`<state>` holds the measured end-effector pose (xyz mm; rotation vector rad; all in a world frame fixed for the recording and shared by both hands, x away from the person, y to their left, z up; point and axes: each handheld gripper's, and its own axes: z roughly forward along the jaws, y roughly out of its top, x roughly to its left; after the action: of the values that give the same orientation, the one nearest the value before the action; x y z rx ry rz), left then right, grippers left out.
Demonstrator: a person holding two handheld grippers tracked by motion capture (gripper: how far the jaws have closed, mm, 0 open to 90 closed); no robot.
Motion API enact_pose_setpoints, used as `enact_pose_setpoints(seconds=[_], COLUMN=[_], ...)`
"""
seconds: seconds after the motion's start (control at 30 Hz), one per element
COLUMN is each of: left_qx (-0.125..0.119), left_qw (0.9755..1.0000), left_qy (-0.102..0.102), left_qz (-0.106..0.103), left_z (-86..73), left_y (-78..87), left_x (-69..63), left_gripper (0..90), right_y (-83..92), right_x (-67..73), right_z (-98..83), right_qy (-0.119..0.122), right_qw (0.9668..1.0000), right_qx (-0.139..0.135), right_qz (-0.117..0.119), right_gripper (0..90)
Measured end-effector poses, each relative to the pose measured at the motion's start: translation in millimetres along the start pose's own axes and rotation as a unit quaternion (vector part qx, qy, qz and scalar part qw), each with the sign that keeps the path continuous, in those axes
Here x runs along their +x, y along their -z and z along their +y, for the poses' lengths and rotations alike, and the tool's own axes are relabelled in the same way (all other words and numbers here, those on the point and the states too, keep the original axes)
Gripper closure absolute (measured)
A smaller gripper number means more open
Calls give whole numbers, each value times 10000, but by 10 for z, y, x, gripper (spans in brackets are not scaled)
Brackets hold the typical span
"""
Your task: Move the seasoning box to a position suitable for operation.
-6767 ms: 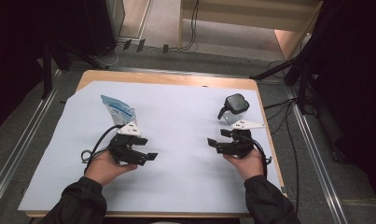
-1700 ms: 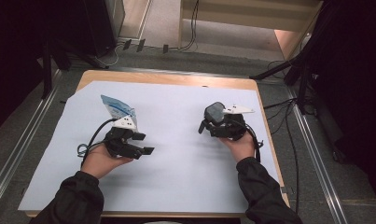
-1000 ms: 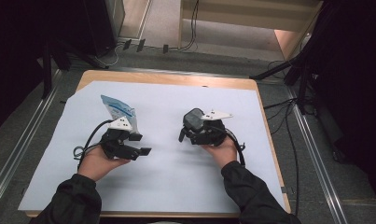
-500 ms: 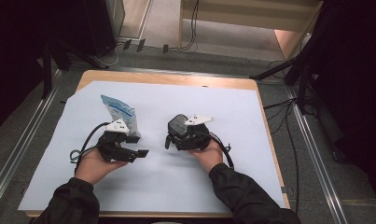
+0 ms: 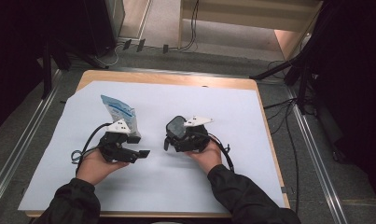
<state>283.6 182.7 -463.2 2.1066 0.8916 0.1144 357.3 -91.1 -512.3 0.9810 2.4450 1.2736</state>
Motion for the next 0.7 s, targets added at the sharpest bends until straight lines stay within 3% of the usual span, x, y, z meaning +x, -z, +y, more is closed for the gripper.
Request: enact_pose_setpoints(seconds=[0.17,0.27,0.47,0.7], left_qx=[1,-8,-24,-113], left_qw=[10000,10000,10000,9997], left_qy=[-30,-30,-15,-11], left_qz=[13,2,-47,-226], left_z=[13,24,58,99], left_y=[-19,-26,-58,-131], left_x=[2,5,14,39], left_gripper=[326,331,364,530], right_y=[94,169,338,576], right_x=[10,19,27,18], right_z=[1,-30,-67,-104], right_qy=[127,-14,92,77], right_qw=[9999,10000,9999,9999], right_qx=[31,63,73,63], right_qz=[-80,-37,-118,-33], right_gripper=[126,136,149,201])
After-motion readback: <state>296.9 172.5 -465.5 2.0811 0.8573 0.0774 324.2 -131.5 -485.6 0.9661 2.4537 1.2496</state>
